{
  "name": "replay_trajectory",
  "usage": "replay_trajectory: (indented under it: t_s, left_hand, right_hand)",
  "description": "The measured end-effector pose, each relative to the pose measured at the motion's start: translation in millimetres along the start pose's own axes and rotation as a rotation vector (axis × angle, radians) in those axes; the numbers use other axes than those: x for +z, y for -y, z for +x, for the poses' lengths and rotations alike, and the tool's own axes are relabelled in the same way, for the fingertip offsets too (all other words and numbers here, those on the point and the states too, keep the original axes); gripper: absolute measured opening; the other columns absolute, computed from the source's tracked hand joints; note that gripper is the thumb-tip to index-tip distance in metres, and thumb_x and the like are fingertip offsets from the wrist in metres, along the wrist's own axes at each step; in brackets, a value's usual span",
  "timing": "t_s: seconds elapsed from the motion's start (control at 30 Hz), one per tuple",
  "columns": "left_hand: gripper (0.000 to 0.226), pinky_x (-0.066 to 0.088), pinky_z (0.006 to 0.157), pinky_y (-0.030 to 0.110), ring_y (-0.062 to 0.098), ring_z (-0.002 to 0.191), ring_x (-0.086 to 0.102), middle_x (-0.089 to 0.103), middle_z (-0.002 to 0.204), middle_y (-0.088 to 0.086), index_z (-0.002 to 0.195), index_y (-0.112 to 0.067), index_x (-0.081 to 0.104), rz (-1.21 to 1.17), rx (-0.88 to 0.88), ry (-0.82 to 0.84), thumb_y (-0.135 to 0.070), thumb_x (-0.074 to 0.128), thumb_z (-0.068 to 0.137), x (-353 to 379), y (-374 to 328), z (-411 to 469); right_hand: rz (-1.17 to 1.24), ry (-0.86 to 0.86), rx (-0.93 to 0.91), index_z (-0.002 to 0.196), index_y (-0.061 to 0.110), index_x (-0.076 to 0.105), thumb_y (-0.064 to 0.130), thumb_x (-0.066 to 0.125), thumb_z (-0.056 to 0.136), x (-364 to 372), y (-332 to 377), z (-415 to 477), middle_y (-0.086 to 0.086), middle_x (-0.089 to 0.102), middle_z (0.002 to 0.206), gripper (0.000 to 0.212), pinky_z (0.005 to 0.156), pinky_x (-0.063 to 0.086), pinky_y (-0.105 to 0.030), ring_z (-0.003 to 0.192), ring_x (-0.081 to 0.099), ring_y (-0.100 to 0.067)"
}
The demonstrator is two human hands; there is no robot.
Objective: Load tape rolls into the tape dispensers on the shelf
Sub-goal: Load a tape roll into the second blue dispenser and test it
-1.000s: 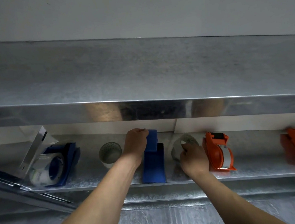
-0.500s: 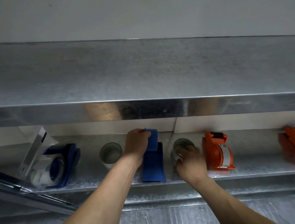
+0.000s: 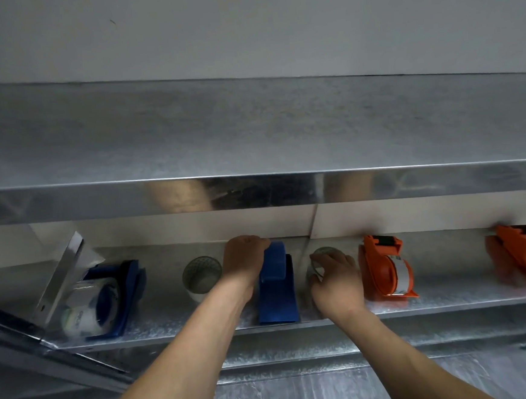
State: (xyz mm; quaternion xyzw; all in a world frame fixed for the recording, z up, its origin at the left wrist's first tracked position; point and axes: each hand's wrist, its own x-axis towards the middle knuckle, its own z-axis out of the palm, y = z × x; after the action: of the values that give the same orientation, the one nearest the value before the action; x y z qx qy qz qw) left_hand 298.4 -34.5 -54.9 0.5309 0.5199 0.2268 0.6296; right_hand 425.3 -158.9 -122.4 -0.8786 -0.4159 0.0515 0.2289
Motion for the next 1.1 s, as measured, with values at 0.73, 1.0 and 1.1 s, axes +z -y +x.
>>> replay_trajectory:
  t_s: [0.73,1.0,1.1]
  left_hand:
    - [0.047,0.04,0.097,0.03,0.017,0.125,0.049,0.047,0.142,-0.005,0.135,-0.027,0.048,0.146,0.258,-0.076,-0.037,0.061,0.091,-8,-9,-18]
    - [0.039,0.04,0.104,0.028,0.001,0.114,0.045,0.048,0.13,-0.012,0.126,-0.028,0.052,0.077,0.512,-0.068,-0.028,0.066,0.089,21,-19,-55]
    - [0.036,0.042,0.105,0.032,0.003,0.113,0.048,0.052,0.123,-0.012,0.121,-0.029,0.055,0.045,0.568,-0.043,-0.025,0.068,0.088,44,-18,-73]
  right_hand:
    - [0.635,-0.249,0.176,0.101,0.005,0.068,0.044,0.036,0.095,-34,64,-21,-0.015,0.07,0.102,0.051,0.085,0.046,-0.04,0.085,0.057,-0.018]
    - [0.853,-0.319,0.203,0.122,0.025,0.066,0.066,0.027,0.084,-60,53,-33,0.0,0.068,0.12,0.068,0.1,0.046,-0.031,0.113,0.061,-0.014]
    - [0.915,-0.364,0.223,0.111,0.034,0.065,0.062,0.032,0.089,-77,35,-45,0.006,0.069,0.11,0.049,0.1,0.048,-0.035,0.107,0.062,-0.012]
